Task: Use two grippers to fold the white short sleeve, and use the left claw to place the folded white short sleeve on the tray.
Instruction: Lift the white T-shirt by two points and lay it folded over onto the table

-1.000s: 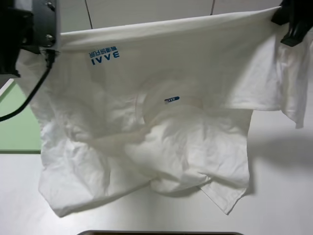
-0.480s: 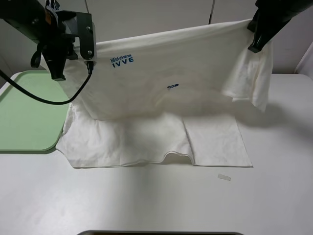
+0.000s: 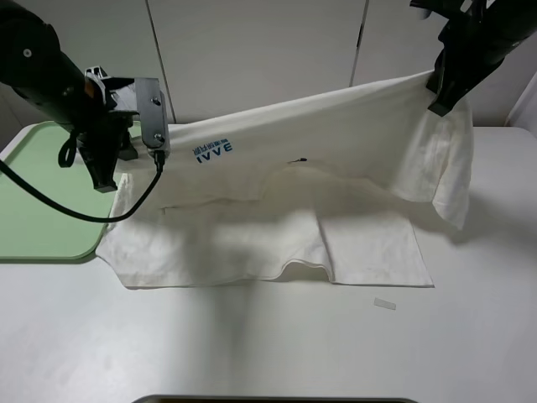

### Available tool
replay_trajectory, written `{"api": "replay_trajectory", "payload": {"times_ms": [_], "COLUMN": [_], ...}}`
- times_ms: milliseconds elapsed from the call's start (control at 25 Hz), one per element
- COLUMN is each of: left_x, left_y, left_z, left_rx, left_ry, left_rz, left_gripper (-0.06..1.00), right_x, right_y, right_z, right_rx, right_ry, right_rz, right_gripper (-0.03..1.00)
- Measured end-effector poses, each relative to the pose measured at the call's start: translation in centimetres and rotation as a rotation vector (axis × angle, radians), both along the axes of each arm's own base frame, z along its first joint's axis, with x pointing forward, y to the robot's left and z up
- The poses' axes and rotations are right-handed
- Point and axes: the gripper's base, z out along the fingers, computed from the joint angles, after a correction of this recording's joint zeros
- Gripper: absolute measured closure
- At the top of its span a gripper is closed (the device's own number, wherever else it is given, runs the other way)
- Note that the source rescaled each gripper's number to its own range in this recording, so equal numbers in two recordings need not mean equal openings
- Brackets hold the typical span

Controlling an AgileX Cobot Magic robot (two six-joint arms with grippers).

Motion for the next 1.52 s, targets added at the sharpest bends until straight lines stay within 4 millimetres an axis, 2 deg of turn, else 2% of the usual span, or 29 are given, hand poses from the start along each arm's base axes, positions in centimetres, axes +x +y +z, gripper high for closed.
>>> {"api": "replay_trajectory", "payload": {"times_ms": [200, 240, 280, 320, 520, 680, 960, 1040, 1080, 1120, 1160, 1200, 1240, 1280, 1320, 1360, 1440, 1520], "left_x": [-1.0, -1.1, -1.3, -1.4, -2.2, -2.8, -3.2, -3.3, -3.3, -3.3, -3.3, -3.4, -3.3, -3.3, -3.3, -3.3, -3.3, -3.2], "left_y": [0.2, 0.2, 0.2, 0.2, 0.1, 0.0, -0.5, -0.5, -0.5, -0.4, -0.4, -0.4, -0.3, -0.3, -0.4, -0.4, -0.4, -0.3], "left_z": [-1.3, -1.5, -1.6, -1.7, -2.0, -2.2, -2.3, -2.3, -2.3, -2.3, -2.3, -2.3, -2.3, -2.3, -2.3, -2.3, -2.3, -2.3], "left_rx": [-0.017, -0.019, -0.022, -0.028, -0.054, -0.090, -0.155, -0.164, -0.171, -0.178, -0.183, -0.191, -0.197, -0.207, -0.215, -0.215, -0.224, -0.221], "left_ry": [0.061, 0.068, 0.077, 0.095, 0.184, 0.253, 0.305, 0.310, 0.314, 0.319, 0.324, 0.327, 0.328, 0.328, 0.328, 0.328, 0.323, 0.314], "left_rz": [0.025, 0.028, 0.033, 0.044, 0.096, 0.139, 0.187, 0.203, 0.227, 0.256, 0.283, 0.314, 0.336, 0.363, 0.385, 0.385, 0.406, 0.406], "left_gripper": [0.94, 0.94, 0.94, 0.94, 0.94, 0.94, 0.94, 0.89, 0.79, 0.68, 0.51, 0.34, 0.23, 0.14, 0.06, 0.06, -0.01, -0.04], "right_x": [-0.6, -1.0, -2.1, -2.5, -4.6, -5.8, -6.9, -7.0, -7.0, -7.0, -7.0, -7.0, -7.1, -7.1, -7.1, -7.1, -7.1, -7.1], "right_y": [-0.1, -0.2, -0.4, -0.5, -0.8, -0.9, -1.0, -1.0, -1.0, -1.0, -1.0, -1.0, -0.9, -0.9, -0.9, -0.9, -0.9, -0.9], "right_z": [-0.9, -1.8, -4.0, -4.8, -8.2, -9.9, -11.1, -11.1, -11.0, -11.0, -11.0, -11.0, -11.0, -11.0, -11.0, -11.0, -11.0, -11.0], "right_rx": [0.001, -0.003, -0.020, -0.026, -0.048, -0.040, -0.028, -0.022, -0.018, -0.013, -0.012, -0.012, 0.002, 0.011, 0.025, 0.031, 0.036, 0.035], "right_ry": [0.074, 0.112, 0.191, 0.215, 0.319, 0.370, 0.425, 0.429, 0.427, 0.426, 0.427, 0.427, 0.431, 0.432, 0.433, 0.433, 0.433, 0.432], "right_rz": [-0.014, -0.018, -0.017, -0.014, 0.002, -0.002, -0.014, -0.017, -0.019, -0.021, -0.024, -0.024, -0.047, -0.063, -0.090, -0.101, -0.112, -0.114], "right_gripper": [0.97, 0.97, 0.97, 0.97, 0.97, 0.97, 0.97, 0.97, 0.97, 0.94, 0.88, 0.88, 0.84, 0.66, 0.32, 0.14, 0.02, -0.02]}}
